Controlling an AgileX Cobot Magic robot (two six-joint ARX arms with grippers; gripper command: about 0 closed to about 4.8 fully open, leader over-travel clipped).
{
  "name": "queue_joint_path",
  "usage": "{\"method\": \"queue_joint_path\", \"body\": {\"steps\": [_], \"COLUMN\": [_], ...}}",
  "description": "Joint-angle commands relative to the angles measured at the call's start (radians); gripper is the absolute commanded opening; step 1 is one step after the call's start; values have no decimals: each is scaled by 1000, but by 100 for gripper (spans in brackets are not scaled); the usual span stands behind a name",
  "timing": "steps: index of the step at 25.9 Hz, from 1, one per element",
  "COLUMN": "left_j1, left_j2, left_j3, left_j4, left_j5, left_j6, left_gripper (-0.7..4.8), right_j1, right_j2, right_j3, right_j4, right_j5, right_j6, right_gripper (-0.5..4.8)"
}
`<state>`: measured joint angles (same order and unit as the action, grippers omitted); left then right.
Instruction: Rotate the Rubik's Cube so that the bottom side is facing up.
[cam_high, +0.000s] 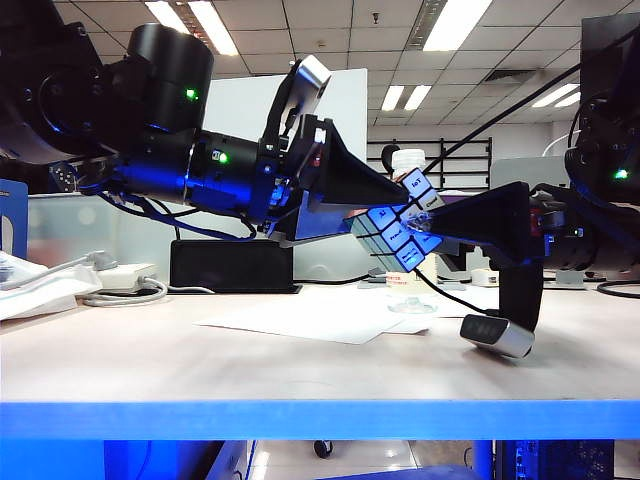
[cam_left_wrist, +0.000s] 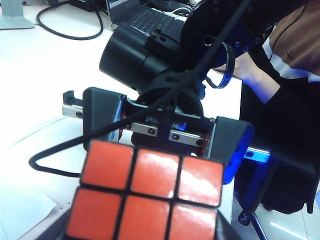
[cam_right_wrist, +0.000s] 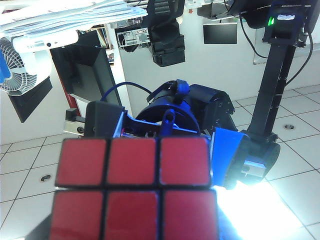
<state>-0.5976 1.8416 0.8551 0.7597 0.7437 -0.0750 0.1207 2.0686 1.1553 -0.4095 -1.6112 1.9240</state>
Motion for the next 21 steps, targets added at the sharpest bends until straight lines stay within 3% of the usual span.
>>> {"method": "queue_joint_path", "body": {"steps": [1,7,10,15,21], "left_j1": [-3,-3,-3,10,57], "left_j2": [-2,-2,-2,-2,-3], "left_j3": [4,4,4,4,4], "left_j4": [-13,-11,-21,-97,-142], "left_j5": [-8,-27,-37,-54,-64], "left_j6": [-8,-6,-3,45,45], "left_gripper": [264,264,264,264,265], "right_j1": [-1,-1,-1,-1,-1], "right_j2": [26,26,26,26,26], "right_j3": [-16,-16,-16,-16,-16], "right_j4": [-28,-28,-28,-28,-28], "right_j5": [42,45,45,45,45], "right_j6": [13,13,13,13,13], "right_gripper": [351,351,378,379,378]}}
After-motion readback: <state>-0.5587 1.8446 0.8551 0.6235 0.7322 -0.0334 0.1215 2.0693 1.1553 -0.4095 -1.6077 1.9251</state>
